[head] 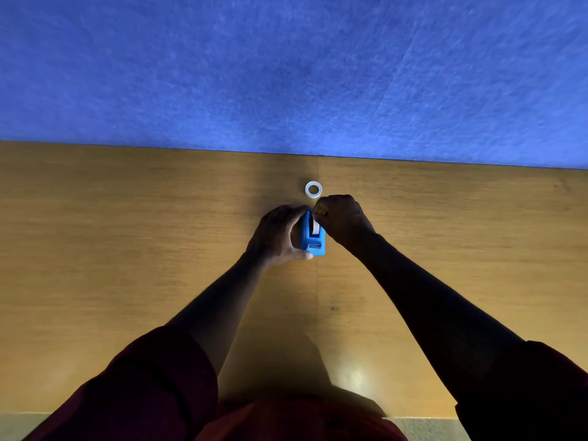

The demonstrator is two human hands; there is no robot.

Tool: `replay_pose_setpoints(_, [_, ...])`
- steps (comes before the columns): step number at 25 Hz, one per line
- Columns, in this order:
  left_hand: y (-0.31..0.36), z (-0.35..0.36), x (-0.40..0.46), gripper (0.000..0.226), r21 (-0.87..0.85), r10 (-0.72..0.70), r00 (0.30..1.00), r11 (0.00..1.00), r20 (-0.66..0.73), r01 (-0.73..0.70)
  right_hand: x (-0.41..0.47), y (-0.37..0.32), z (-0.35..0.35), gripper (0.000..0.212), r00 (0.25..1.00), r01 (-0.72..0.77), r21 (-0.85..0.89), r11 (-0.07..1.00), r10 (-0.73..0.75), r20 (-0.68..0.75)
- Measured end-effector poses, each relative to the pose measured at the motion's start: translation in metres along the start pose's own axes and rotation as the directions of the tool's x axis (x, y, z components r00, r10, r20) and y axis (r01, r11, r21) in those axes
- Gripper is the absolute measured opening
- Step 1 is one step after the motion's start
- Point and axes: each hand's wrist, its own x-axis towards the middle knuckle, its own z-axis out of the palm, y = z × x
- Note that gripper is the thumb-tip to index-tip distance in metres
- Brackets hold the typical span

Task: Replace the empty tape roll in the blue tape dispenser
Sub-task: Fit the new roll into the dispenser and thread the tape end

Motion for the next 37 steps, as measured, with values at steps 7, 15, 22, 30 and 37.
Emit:
replay_pose_setpoints(7, [0.000, -0.002, 0.000, 0.109, 0.006, 0.010, 1.000, 1.000, 0.002, -0.010, -0.001, 0.002, -0.001, 0.015, 1.000, 0.025, 0.152, 0.988, -0.027, 0.006])
replay_pose_setpoints(15, [0.001, -0.002, -0.001, 0.108, 0.000, 0.016, 1.000, 1.000, -0.019, -0.016, -0.002, 0.001, -0.001, 0.014, 1.000, -0.006, 0.115, 0.993, 0.005, 0.011])
replay_pose_setpoints(22, [-0.002, 0.001, -0.002, 0.112, -0.002, 0.007, 1.000, 1.000, -0.020, -0.008, -0.001, -0.001, -0.004, 0.008, 1.000, 0.004, 0.069, 0.998, -0.004, -0.004])
replay_pose_setpoints(30, [-0.003, 0.003, 0.000, 0.112, 0.007, -0.001, 1.000, 1.000, -0.015, 0.001, 0.000, -0.004, -0.005, 0.010, 1.000, -0.006, 0.060, 0.998, 0.006, 0.011])
replay_pose_setpoints(37, [-0.003, 0.003, 0.000, 0.112, 0.015, 0.001, 1.000, 1.000, -0.016, -0.001, 0.001, -0.007, -0.005, 0.017, 0.999, -0.031, 0.015, 0.999, 0.032, -0.015])
